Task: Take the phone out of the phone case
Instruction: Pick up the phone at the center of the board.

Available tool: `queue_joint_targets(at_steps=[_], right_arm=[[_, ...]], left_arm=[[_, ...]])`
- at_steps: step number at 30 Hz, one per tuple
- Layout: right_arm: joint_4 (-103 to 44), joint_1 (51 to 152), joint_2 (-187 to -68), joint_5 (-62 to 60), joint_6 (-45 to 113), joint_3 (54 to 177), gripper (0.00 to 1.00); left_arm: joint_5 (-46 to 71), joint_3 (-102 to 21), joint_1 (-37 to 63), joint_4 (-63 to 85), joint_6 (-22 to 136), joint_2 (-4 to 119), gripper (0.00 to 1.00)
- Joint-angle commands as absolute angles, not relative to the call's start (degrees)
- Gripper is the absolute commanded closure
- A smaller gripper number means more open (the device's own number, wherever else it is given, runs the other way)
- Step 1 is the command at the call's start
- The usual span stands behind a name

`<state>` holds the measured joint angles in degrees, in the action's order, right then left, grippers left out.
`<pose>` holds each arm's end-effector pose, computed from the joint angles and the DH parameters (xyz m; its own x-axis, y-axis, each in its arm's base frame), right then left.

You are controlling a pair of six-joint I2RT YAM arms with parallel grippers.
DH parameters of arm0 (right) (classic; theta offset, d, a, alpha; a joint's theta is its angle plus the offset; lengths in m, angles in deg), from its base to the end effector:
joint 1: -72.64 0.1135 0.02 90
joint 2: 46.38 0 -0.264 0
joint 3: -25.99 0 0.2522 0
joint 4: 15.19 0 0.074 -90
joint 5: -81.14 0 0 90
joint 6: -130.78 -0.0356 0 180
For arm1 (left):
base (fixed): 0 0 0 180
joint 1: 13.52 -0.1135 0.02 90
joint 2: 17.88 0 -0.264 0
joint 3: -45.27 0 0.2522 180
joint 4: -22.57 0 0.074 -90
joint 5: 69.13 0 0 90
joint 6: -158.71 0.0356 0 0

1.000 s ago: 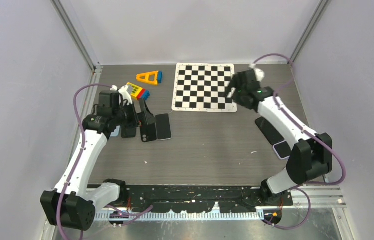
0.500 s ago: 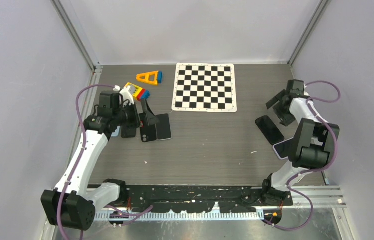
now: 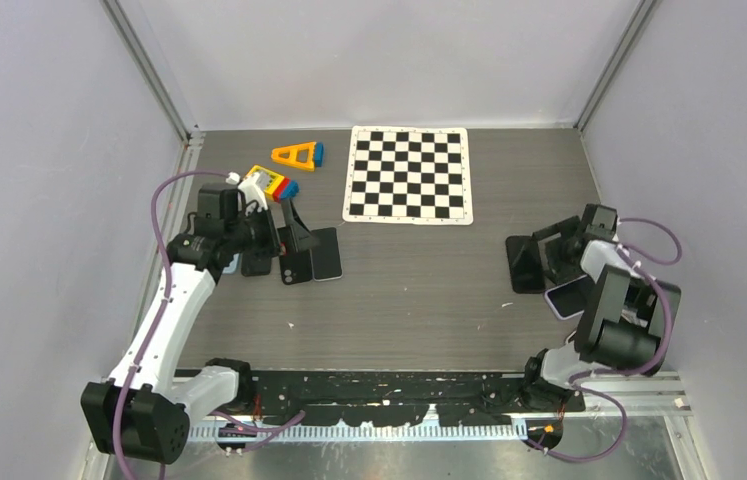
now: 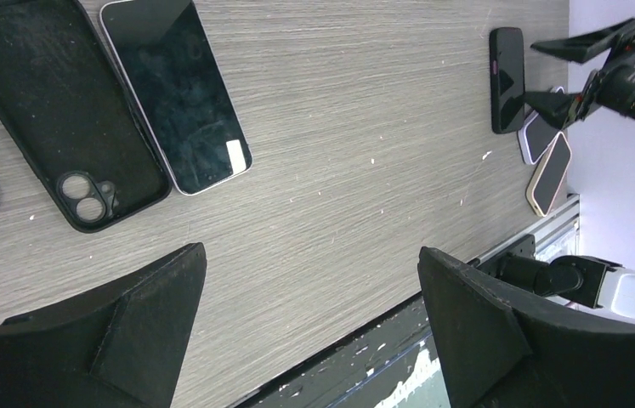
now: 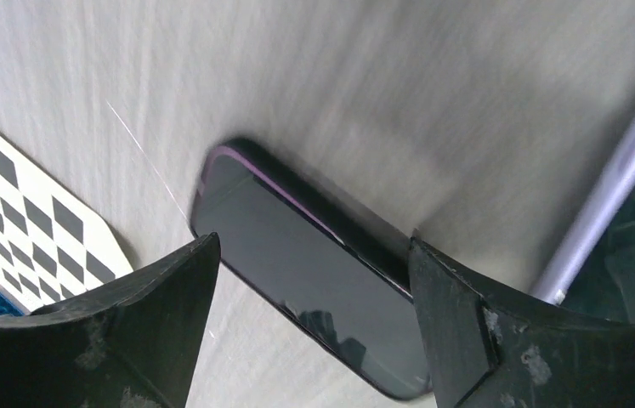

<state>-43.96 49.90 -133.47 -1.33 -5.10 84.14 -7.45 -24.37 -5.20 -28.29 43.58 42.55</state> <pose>0.2653 -0.1061 0.1627 -0.3140 0.9033 -0.2924 0.7815 0.4208 0.4606 0.2126 -0.0482 0.3135 -0.7984 -0.2611 -0.5426 0.1536 0.7830 -0.6028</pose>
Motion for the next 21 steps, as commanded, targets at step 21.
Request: queue_joint_targets(at_steps=[21], right_arm=[[-54.76,72.42,-132.8,-22.37,0.01,83.92,0.02]], left_arm=[[-6.48,-24.9,-5.52,-28.1,43.92,41.19,0.02]])
